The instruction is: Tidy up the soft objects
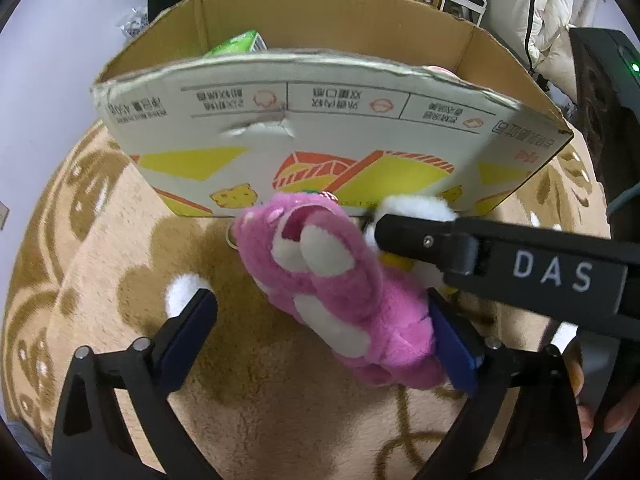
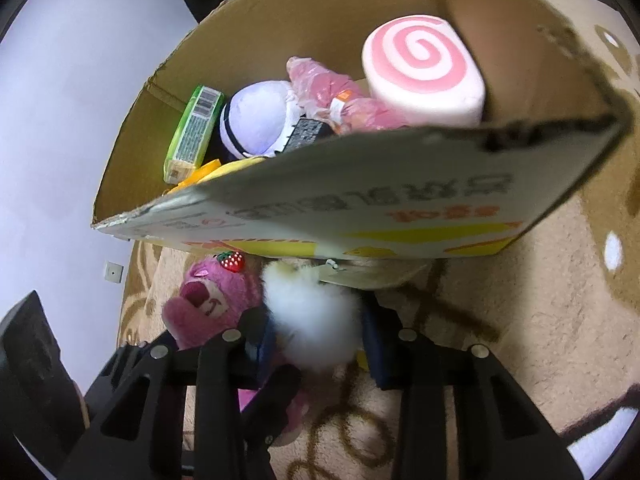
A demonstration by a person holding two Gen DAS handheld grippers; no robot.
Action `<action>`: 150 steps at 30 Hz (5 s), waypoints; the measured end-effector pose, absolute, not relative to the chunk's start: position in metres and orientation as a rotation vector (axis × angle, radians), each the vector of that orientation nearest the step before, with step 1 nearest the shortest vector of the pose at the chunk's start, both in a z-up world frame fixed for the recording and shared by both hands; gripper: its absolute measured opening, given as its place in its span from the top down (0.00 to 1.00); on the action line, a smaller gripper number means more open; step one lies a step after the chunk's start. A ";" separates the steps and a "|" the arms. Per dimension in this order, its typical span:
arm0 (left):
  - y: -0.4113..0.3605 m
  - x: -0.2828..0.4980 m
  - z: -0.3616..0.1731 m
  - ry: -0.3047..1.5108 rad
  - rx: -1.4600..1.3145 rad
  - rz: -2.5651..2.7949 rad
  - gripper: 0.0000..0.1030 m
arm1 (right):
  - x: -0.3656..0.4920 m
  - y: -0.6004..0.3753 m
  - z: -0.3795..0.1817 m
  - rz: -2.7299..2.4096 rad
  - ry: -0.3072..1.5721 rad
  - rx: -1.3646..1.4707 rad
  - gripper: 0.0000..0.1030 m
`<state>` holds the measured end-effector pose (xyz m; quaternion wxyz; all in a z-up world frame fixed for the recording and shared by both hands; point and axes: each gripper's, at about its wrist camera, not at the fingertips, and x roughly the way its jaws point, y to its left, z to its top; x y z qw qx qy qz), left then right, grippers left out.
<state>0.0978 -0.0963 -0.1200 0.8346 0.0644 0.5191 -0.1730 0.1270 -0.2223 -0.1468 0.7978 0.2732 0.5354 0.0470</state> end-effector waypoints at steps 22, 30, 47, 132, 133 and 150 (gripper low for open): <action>-0.075 0.067 -0.106 1.069 0.093 -0.369 0.49 | 0.091 -0.233 -0.093 0.024 1.016 0.483 0.66; -0.068 0.054 -0.083 0.981 0.108 -0.301 0.49 | 0.063 -0.238 -0.062 -0.053 0.913 0.406 0.66; -0.036 0.032 -0.023 0.746 0.141 -0.200 0.49 | 0.029 -0.214 0.014 -0.127 0.662 0.229 0.66; -0.070 0.134 -0.012 0.670 0.216 -0.291 0.06 | 0.113 -0.255 -0.014 -0.106 0.642 0.310 0.13; -0.067 0.131 -0.009 0.661 0.214 -0.278 0.05 | 0.109 -0.255 -0.011 -0.117 0.635 0.312 0.03; -0.037 0.070 0.051 0.526 0.207 -0.210 0.01 | 0.039 -0.244 0.048 -0.144 0.554 0.227 0.00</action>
